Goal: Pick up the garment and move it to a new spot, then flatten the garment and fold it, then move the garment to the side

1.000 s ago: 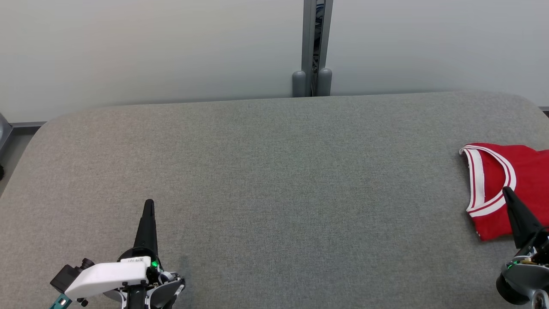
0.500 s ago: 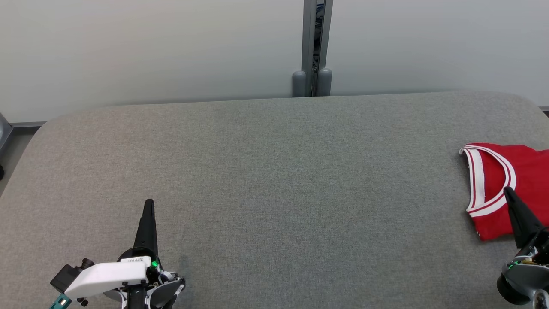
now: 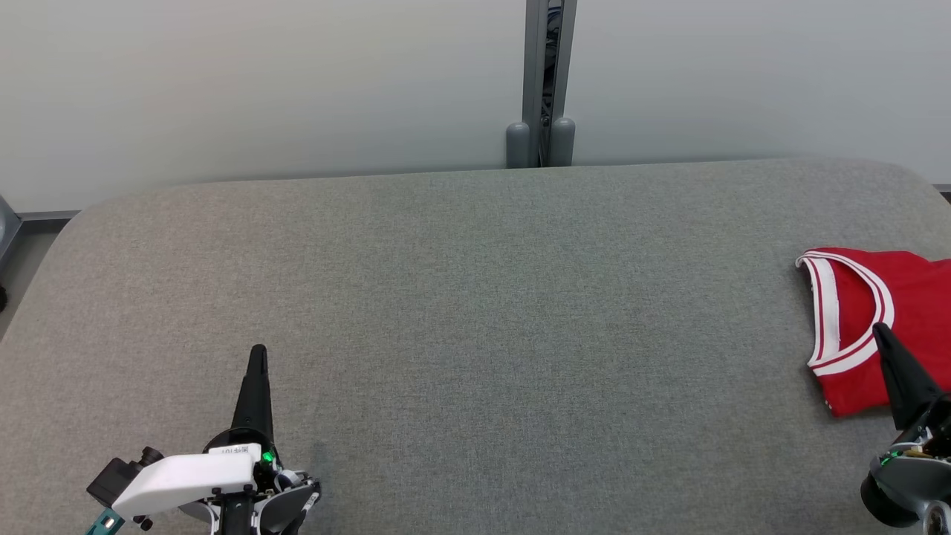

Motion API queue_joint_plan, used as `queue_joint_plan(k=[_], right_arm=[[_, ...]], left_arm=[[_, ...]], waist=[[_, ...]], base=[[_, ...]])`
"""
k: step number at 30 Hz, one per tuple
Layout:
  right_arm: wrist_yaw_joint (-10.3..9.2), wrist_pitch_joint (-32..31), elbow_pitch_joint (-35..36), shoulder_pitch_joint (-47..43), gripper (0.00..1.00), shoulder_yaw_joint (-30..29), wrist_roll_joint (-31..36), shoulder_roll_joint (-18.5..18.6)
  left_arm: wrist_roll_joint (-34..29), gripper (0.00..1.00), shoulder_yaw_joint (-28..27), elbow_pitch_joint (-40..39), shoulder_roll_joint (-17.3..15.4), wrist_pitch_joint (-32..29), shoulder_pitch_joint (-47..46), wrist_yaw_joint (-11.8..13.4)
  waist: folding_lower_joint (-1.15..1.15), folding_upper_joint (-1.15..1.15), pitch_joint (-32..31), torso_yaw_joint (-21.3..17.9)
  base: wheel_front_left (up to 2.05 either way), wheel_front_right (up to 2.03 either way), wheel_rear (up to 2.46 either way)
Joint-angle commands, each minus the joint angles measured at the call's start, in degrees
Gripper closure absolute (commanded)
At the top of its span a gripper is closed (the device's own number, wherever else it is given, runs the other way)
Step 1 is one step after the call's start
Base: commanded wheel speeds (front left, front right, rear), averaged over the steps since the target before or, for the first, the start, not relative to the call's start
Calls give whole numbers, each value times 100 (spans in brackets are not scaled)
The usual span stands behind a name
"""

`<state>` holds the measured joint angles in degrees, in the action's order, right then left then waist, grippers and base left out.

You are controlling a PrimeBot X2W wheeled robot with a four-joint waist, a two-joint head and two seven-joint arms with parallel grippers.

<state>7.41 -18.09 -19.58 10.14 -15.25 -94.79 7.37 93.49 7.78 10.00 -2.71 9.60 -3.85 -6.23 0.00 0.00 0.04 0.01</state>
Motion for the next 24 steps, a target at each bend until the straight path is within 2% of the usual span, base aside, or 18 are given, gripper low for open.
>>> queue_joint_plan(k=[1,24], right_arm=[[14,-18,-14,62,100,-23,29,9],[14,-69,-18,71,100,-72,68,-25]], left_arm=[[28,100,-25,4,-15,-12,-73,-25],[27,100,-25,5,-15,-13,-73,-25]], waist=[[0,0,0,0],[0,0,0,0]], base=[[0,0,0],[0,0,0]])
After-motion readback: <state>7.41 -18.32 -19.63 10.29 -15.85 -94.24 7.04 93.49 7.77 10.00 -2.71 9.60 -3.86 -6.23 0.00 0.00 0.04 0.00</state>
